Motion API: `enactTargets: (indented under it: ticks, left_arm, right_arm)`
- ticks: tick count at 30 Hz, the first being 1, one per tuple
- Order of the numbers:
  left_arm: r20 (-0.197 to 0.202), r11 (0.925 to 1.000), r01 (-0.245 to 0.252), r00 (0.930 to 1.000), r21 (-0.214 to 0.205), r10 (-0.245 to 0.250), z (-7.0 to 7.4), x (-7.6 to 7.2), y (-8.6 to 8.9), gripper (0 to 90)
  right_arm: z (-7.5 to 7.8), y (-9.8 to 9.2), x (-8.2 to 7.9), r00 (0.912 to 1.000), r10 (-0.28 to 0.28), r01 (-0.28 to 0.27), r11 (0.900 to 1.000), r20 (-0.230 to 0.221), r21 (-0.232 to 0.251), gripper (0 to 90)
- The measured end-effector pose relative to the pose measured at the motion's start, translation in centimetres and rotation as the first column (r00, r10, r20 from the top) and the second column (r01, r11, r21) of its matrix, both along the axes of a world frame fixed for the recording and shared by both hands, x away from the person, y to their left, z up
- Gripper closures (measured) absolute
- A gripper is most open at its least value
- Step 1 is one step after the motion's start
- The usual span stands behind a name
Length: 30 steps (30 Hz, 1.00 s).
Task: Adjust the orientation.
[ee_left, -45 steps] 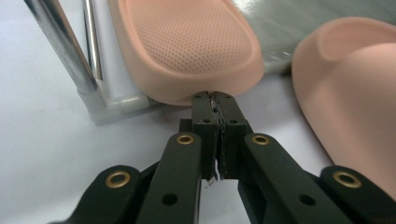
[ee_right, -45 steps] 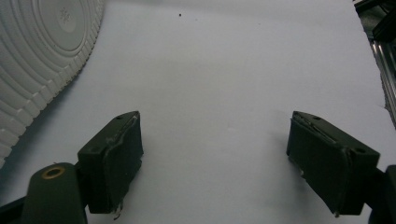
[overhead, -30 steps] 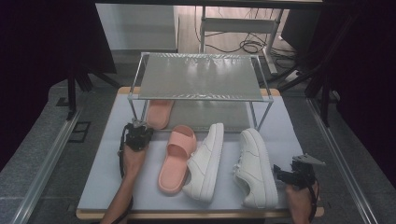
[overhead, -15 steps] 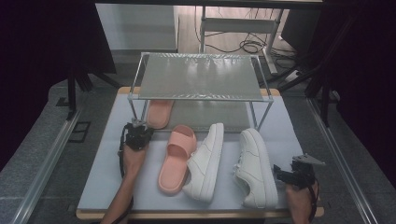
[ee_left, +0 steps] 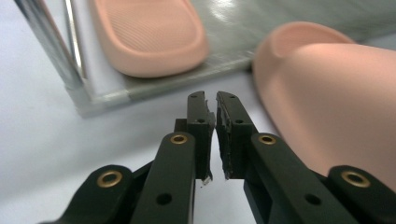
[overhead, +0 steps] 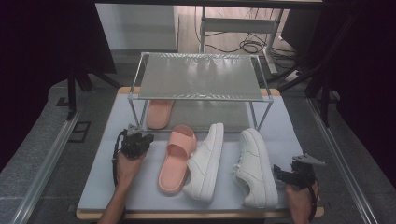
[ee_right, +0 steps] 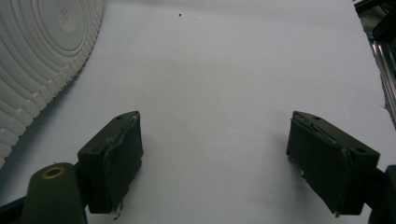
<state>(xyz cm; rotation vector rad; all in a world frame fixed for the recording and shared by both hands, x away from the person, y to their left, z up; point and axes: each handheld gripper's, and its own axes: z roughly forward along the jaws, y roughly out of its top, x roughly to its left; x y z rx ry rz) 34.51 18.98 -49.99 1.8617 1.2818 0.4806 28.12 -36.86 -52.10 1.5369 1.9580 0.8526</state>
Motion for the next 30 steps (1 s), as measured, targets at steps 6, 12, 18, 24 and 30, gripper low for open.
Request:
enactTargets:
  ticks: [6, 12, 18, 24, 30]
  left_arm:
    - [0.006, 0.999, 0.044, 0.999, -0.009, -0.044, 0.6, -1.9, -0.5, 78.3]
    - [0.019, 0.9941, 0.105, 0.9943, -0.027, -0.105, 1.5, -4.0, -1.4, 75.7]
    - [0.025, 0.9892, 0.144, 0.9894, -0.028, -0.143, 2.1, -4.8, -2.5, 73.8]
    - [0.015, 0.9865, 0.162, 0.9868, -0.024, -0.162, 2.0, -4.5, -3.5, 71.2]
    - [-0.001, 0.9874, 0.158, 0.9875, -0.01, -0.158, 1.6, -3.8, -4.3, 70.7]
  right_arm:
    - [0.0, 0.0, 0.0, 1.0, 0.0, 0.0, 1.0, 0.0, 0.0, 18.7]
    - [0.0, 0.0, 0.0, 1.0, 0.0, 0.0, 1.0, 0.0, 0.0, 18.7]
    - [0.0, 0.0, 0.0, 1.0, 0.001, -0.001, 1.0, -0.002, -0.001, 18.7]
    - [0.0, 0.0, 0.0, 1.0, 0.0, 0.0, 1.0, 0.0, 0.0, 18.7]
    - [0.0, 0.0, 0.0, 1.0, 0.001, -0.001, 1.0, -0.001, 0.0, 18.7]
